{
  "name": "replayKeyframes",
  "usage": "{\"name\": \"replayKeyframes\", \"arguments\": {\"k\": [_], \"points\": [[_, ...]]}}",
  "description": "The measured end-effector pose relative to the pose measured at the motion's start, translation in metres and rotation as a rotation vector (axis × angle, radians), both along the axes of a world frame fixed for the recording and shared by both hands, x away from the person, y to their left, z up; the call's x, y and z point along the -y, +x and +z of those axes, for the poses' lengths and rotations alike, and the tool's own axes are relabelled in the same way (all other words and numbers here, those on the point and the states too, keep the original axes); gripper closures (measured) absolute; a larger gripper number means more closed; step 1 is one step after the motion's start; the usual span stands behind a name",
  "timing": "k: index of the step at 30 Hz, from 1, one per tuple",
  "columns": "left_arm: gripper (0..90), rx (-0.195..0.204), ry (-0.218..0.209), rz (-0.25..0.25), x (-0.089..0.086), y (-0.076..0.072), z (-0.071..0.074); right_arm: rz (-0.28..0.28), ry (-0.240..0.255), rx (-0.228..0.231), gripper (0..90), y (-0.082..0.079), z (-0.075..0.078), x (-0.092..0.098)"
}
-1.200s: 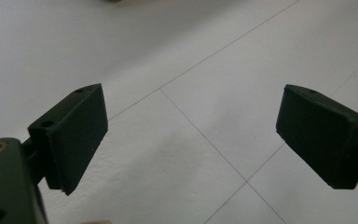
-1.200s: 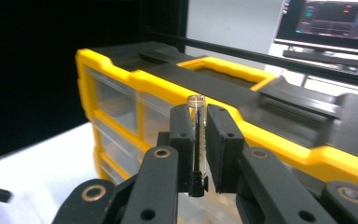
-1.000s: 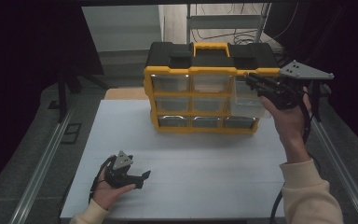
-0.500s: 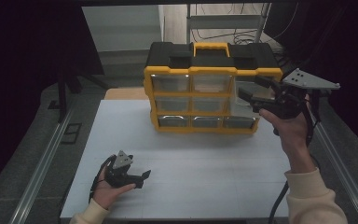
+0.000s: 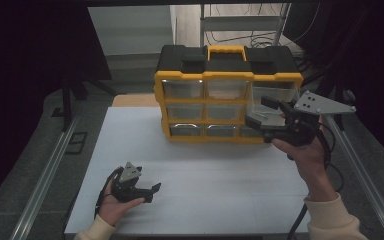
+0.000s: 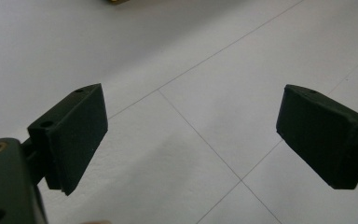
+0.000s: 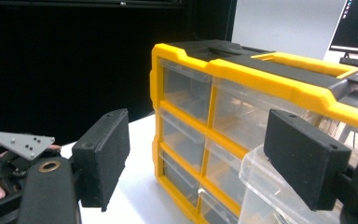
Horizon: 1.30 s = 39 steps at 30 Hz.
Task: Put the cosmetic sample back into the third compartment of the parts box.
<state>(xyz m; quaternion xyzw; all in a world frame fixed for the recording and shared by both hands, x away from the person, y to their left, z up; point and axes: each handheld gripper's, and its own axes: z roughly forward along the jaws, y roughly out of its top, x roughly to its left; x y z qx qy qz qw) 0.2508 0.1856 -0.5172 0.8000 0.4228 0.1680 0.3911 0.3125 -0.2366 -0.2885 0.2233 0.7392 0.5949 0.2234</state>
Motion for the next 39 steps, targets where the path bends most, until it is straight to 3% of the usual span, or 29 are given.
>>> {"name": "replayKeyframes", "arguments": {"k": [8,20,25,27,31,33,39], "points": [[9.4,0.0,0.0,-0.001,0.0,0.001,0.0,0.004,-0.002,-0.004,23.0,-0.013,-0.009,0.003],[9.4,0.004,0.002,-0.008,0.001,0.002,0.0,0.007,-0.039,-0.042,23.1,-0.035,-0.039,0.014],[9.3,0.012,0.0,-0.013,0.001,0.002,0.0,-0.002,-0.059,-0.089,23.2,-0.037,-0.057,0.021],[9.2,0.013,0.001,-0.013,0.001,0.002,0.0,-0.013,-0.08,-0.136,23.1,-0.035,-0.079,0.027],[9.2,0.015,-0.001,-0.009,0.001,0.002,0.0,-0.026,-0.095,-0.173,23.2,-0.032,-0.096,0.031],[9.2,0.014,0.0,-0.011,0.001,0.002,0.0,-0.049,-0.126,-0.209,23.3,-0.029,-0.117,0.035],[9.2,0.014,-0.001,-0.009,0.0,0.002,0.0,-0.082,-0.153,-0.253,23.5,-0.029,-0.143,0.043]]}}
